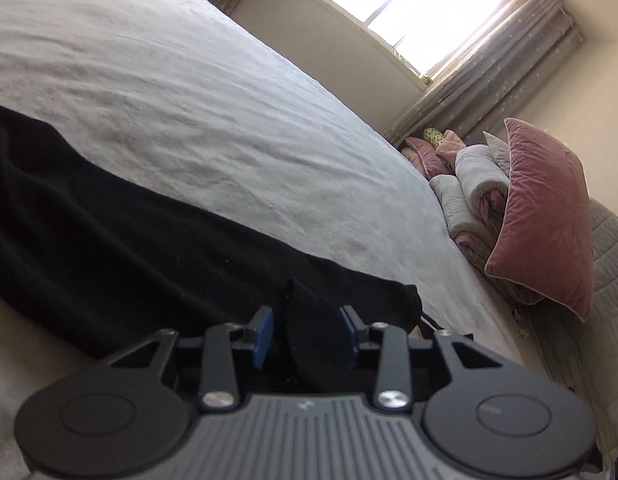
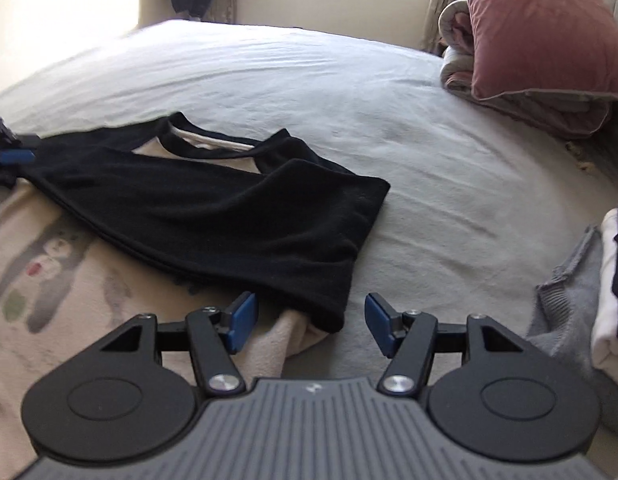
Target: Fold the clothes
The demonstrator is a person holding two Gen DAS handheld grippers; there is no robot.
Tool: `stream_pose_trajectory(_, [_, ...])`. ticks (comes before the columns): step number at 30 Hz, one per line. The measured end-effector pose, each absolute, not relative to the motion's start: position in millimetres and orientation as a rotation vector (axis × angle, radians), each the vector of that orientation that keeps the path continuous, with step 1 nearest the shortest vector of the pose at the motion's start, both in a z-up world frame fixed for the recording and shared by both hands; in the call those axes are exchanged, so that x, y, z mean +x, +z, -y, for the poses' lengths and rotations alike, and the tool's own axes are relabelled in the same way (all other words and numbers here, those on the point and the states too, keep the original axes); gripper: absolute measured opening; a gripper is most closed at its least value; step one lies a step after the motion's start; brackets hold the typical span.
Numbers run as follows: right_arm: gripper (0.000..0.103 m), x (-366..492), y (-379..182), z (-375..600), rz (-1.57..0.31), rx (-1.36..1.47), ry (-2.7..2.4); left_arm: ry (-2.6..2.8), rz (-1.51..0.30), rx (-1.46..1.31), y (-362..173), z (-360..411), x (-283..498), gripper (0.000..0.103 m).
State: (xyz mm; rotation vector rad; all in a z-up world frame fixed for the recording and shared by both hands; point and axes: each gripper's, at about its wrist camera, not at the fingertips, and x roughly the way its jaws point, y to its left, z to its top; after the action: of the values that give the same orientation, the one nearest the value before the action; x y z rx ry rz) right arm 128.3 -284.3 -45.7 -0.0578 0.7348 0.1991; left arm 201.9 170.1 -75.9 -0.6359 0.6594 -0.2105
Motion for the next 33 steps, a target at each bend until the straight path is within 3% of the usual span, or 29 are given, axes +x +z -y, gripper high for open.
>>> stream_pose_trajectory(4, [0.062, 148.4, -37.0, 306.7, -0.723, 0.17, 0.236, -0.196, -0.685, -0.589, -81.5, -161.2, 215.3, 0.033])
stream_pose_trajectory(8, [0.06, 185.1, -44.1, 318.2, -0.708, 0.305, 0.184, -0.194, -0.679, -0.548, -83.7, -150.3, 222.8, 0.007])
stream_pose_trajectory(9, [0.058, 194.2, -46.9, 320.4, -0.705, 0.326, 0.162, -0.191, -0.676, -0.54, -84.0, -148.3, 224.3, 0.005])
stream_pose_trajectory(13, [0.044, 221.1, -61.1, 336.4, -0.702, 0.46, 0.089, -0.186, -0.655, -0.527, -83.2, -143.3, 228.9, 0.004])
stream_pose_trajectory(15, [0.027, 228.0, -68.3, 345.1, -0.703, 0.542, 0.074, -0.184, -0.623, -0.504, -80.9, -139.8, 228.1, 0.003])
stream_pose_trajectory(16, [0.01, 227.7, -68.4, 344.9, -0.692, 0.541, 0.073, -0.184, -0.606, -0.491, -79.7, -137.5, 226.7, 0.003])
stream_pose_trajectory(19, [0.008, 218.2, -61.5, 342.0, -0.611, 0.482, 0.055, -0.164, -0.508, -0.451, -71.9, -133.1, 216.5, 0.003])
stream_pose_trajectory(22, [0.007, 215.0, -62.0, 347.8, -0.581, 0.469, 0.023, -0.117, -0.438, -0.39, -67.3, -131.1, 211.6, 0.003])
stream_pose_trajectory(28, [0.009, 224.0, -74.7, 338.9, -0.623, 0.385, -0.014, -0.094, -0.565, -0.346, -82.4, -127.7, 230.6, 0.005])
stream_pose_trajectory(31, [0.024, 222.2, -69.5, 335.0, -0.64, 0.354, -0.012, -0.087, -0.582, -0.327, -77.9, -128.2, 228.6, 0.015])
stream_pose_trajectory(33, [0.041, 215.1, -63.4, 334.6, -0.651, 0.345, -0.007, -0.089, -0.603, -0.305, -72.8, -127.3, 225.2, 0.031])
